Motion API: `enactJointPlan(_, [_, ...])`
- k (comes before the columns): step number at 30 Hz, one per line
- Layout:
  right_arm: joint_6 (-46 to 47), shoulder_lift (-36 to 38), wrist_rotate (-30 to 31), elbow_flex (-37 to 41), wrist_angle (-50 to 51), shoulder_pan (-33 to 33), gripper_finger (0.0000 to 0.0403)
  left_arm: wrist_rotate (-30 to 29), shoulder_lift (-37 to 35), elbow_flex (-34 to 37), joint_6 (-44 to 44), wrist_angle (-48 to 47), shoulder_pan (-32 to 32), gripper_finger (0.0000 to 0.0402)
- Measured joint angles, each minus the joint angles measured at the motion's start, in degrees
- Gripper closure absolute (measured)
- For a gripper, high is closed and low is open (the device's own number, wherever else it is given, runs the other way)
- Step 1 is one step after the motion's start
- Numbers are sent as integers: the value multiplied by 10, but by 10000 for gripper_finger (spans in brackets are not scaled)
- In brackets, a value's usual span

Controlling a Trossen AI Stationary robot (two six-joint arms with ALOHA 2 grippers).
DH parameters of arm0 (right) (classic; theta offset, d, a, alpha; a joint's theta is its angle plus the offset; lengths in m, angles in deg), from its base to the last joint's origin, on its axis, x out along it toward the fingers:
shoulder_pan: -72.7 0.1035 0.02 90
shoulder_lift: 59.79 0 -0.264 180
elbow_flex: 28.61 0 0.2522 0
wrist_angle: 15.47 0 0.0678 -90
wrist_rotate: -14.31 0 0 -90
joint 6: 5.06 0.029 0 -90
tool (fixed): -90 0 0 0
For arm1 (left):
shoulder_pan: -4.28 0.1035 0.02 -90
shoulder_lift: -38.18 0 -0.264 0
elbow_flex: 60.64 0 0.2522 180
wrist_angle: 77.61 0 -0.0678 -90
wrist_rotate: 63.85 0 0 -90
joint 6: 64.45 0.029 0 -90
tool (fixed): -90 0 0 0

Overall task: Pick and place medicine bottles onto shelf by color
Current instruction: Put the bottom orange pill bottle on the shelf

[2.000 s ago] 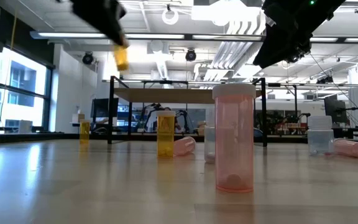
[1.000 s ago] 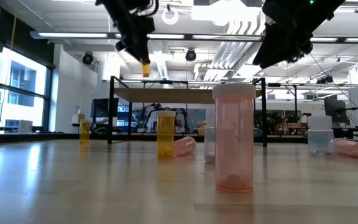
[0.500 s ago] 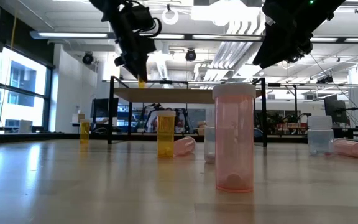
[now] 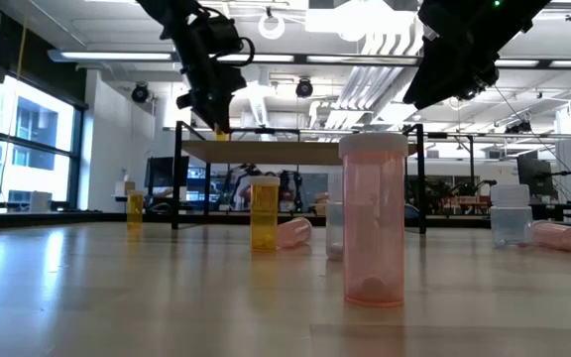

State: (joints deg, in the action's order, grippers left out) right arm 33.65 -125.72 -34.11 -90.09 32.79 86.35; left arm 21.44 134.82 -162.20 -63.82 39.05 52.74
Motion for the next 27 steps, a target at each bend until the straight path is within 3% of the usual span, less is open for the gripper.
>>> enactJointPlan(16, [-1,0,-1,0,0,0,225,2,8,-1,-4,3,-1,285])
enactJointPlan(27, [-1,0,-1,0,0,0,225,-2,11,1,-4,6,-2,235])
